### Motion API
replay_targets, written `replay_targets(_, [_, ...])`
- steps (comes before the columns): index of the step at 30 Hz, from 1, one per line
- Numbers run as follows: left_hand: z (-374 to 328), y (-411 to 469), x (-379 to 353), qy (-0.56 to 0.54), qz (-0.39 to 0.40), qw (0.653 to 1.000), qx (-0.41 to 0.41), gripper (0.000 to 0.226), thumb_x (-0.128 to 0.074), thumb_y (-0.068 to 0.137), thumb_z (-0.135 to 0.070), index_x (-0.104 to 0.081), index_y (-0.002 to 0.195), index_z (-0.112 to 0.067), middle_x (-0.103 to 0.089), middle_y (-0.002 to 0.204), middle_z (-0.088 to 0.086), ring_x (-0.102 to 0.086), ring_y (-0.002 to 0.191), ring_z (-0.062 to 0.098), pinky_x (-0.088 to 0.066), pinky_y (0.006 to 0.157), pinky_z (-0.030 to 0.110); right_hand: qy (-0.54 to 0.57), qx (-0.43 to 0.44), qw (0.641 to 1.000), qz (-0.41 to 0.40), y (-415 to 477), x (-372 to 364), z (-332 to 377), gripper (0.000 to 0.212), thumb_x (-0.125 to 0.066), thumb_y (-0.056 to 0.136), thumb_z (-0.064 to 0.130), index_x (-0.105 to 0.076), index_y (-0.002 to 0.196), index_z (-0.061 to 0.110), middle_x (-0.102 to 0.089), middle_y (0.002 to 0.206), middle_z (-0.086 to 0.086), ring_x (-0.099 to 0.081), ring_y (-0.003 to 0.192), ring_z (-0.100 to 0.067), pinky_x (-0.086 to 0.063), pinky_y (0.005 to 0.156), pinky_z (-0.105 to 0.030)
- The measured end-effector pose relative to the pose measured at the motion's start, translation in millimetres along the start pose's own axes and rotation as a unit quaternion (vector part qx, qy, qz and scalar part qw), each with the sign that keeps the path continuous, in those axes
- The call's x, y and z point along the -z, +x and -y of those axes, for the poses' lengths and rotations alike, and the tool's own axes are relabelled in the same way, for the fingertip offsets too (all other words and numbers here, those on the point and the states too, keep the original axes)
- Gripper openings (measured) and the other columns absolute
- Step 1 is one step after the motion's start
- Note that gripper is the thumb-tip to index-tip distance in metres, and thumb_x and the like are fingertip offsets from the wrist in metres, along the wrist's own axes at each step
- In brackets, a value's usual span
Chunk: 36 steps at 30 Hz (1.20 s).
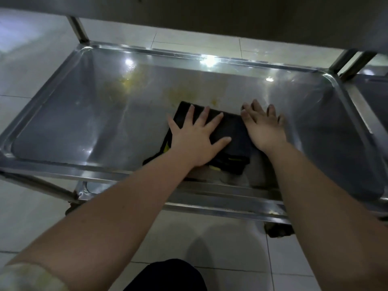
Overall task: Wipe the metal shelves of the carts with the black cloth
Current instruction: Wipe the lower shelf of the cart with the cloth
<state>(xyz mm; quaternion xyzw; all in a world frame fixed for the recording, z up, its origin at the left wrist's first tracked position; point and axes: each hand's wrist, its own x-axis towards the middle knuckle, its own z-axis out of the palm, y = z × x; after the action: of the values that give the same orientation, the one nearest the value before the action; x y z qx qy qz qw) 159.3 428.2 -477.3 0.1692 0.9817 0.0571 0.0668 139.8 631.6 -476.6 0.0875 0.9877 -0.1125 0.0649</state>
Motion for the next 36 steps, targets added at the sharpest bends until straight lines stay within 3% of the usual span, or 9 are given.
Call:
replay_targets(5, [26,81,16,-0.003,0.006,0.999,0.044,0.080,-0.016,0.084,-0.086,0.005,0.153,-0.050,0.007,0.166,-0.007,0.014,0.151,0.029,0.009,0.109,0.073,-0.069,0.007,0.997,-0.020,6,-11,3,0.055,-0.013,0.102,0.054,-0.009,0.155,0.041,-0.003,0.166,0.008,-0.001,0.150,-0.036,-0.004,0.117,-0.062])
replay_targets(12, [29,151,28,0.008,-0.001,0.998,0.060,0.079,-0.014,0.084,-0.086,0.005,0.152,-0.052,0.009,0.166,-0.001,0.014,0.150,0.034,0.008,0.107,0.075,-0.082,0.005,0.996,-0.035,12,-16,1,0.056,-0.012,0.101,0.056,-0.001,0.155,0.044,0.002,0.166,0.009,0.004,0.151,-0.035,0.001,0.117,-0.062])
replay_targets(20, [44,68,17,0.004,0.026,0.999,0.024,0.068,-0.010,0.087,-0.082,0.010,0.148,-0.059,0.016,0.165,0.004,0.019,0.148,0.037,0.011,0.109,0.074,-0.065,0.000,0.997,-0.035,12,-13,0,0.054,-0.015,0.102,0.054,-0.006,0.155,0.045,-0.001,0.165,0.010,0.002,0.151,-0.034,0.002,0.118,-0.061])
replay_targets(26, [51,-5,12,0.032,0.026,0.997,0.063,0.067,-0.006,0.090,-0.076,0.014,0.149,-0.054,0.017,0.164,0.010,0.018,0.147,0.042,0.016,0.110,0.067,-0.067,0.003,0.997,-0.038,11,-14,5,0.056,-0.016,0.101,0.056,-0.007,0.155,0.044,-0.002,0.166,0.009,0.001,0.151,-0.036,0.002,0.117,-0.061])
replay_targets(30, [31,22,9,0.025,0.032,0.994,0.098,0.075,-0.003,0.077,-0.090,0.016,0.144,-0.062,0.022,0.162,0.009,0.021,0.142,0.054,0.013,0.106,0.074,-0.075,0.005,0.997,-0.035,10,-15,6,0.055,-0.016,0.102,0.055,-0.006,0.155,0.044,0.000,0.166,0.008,0.002,0.151,-0.037,0.003,0.116,-0.062])
replay_targets(36, [24,115,22,0.007,0.015,0.996,0.083,0.081,-0.014,0.075,-0.093,0.005,0.147,-0.062,0.018,0.164,0.010,0.019,0.142,0.055,0.009,0.106,0.077,-0.089,0.008,0.995,-0.036,11,-16,6,0.056,-0.014,0.101,0.057,-0.003,0.155,0.046,0.002,0.166,0.009,0.002,0.151,-0.037,0.002,0.116,-0.062])
